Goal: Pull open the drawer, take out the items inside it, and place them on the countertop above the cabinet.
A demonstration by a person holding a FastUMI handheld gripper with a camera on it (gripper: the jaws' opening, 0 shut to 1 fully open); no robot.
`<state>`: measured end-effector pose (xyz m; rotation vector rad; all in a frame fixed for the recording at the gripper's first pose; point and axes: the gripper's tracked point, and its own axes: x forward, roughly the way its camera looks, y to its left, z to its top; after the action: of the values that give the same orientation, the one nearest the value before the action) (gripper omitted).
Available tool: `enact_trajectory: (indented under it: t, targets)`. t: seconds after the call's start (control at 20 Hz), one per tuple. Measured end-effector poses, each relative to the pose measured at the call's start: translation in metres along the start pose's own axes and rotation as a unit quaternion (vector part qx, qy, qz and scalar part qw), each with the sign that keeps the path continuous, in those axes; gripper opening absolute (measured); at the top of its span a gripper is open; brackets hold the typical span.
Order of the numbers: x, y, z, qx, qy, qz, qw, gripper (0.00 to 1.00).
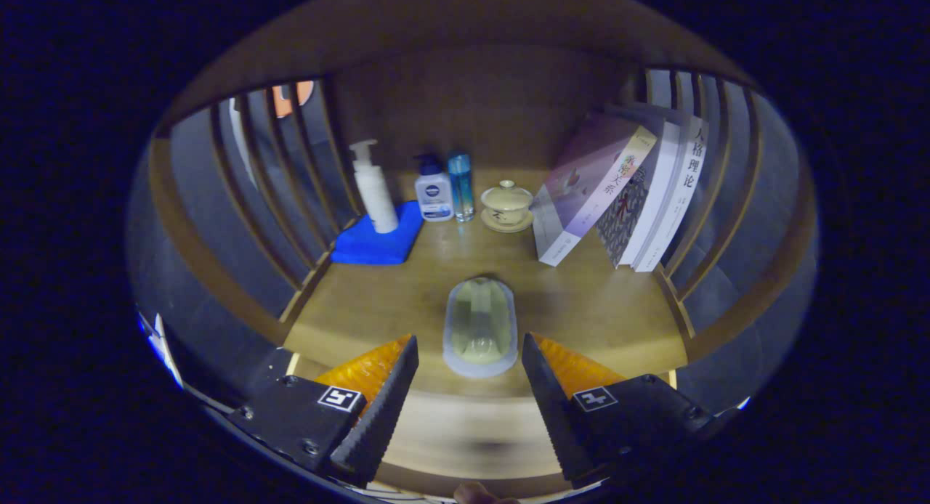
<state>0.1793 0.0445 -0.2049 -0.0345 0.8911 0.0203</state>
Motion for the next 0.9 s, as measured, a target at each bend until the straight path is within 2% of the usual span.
enact_trajectory:
  t: [0.2, 0.5, 0.75, 0.9]
  targets:
    - [-0.05, 0.016, -0.027, -0.007, -0.045, 0.033, 0.998, 0.92]
    - [-0.097, 0.026, -0.076, -0.01, -0.106, 0.057, 0.993, 0.92]
    - [-0.118, 0.02, -0.107, -0.032, -0.165, 0.041, 0.985, 0.93]
    - [-0.119, 0.025, -0.138, -0.037, -0.175, 0.05, 0.983, 0.92]
